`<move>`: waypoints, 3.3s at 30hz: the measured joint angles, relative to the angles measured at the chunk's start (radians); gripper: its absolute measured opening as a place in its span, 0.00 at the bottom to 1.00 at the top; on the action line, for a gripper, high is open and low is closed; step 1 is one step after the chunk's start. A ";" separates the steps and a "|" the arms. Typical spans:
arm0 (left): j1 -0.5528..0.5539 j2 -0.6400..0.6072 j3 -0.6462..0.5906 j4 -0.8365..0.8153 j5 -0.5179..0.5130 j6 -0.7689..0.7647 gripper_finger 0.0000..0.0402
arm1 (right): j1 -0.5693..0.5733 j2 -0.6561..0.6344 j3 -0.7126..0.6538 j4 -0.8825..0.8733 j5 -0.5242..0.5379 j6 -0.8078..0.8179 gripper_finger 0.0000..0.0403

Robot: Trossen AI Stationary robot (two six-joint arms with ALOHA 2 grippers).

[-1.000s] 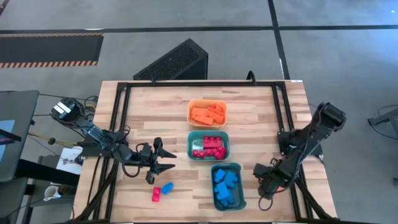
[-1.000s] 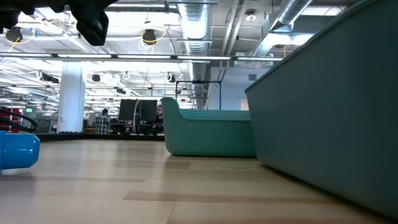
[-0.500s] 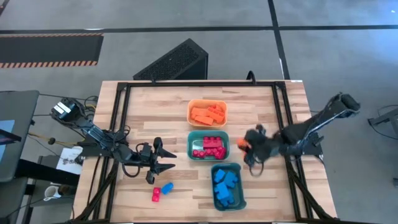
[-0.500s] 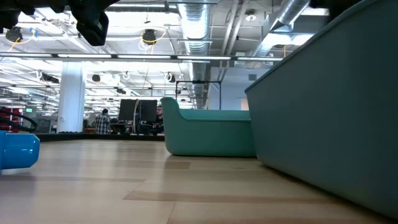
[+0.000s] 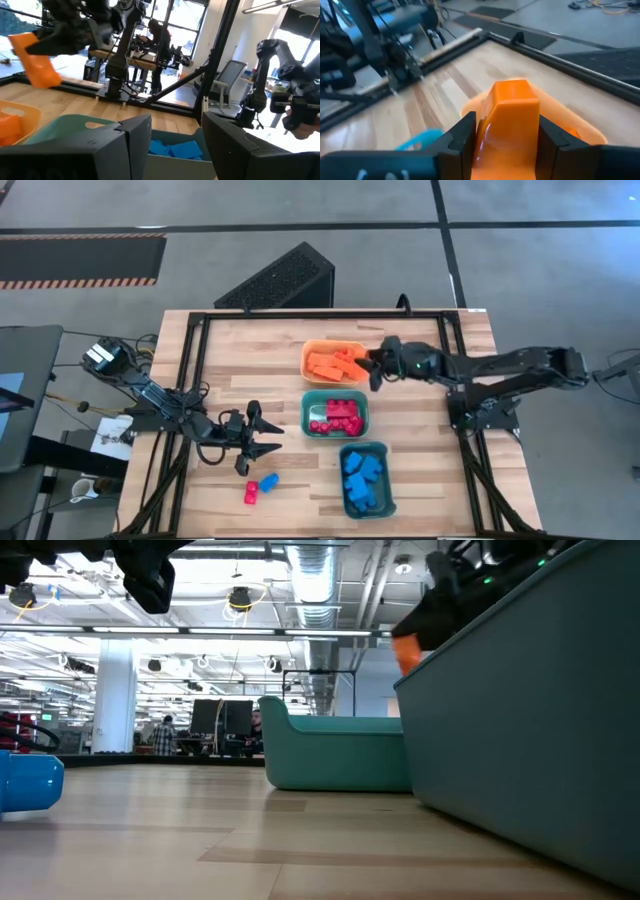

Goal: Sort & place blocks by color
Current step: Put the orange game piece into the orange bin, then put the blue game piece into the blue bin

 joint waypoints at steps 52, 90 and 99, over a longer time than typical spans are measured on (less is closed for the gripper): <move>-0.216 0.003 0.413 -1.190 -0.068 -0.795 0.41 | 0.566 0.024 0.003 0.243 0.156 -0.037 0.66; -0.108 0.547 0.799 -1.768 0.356 -0.991 0.86 | 0.626 0.073 0.002 0.243 0.207 -0.043 0.66; -0.078 0.584 0.798 -1.767 0.367 -0.895 0.56 | 0.626 0.073 0.002 0.241 0.207 -0.043 0.66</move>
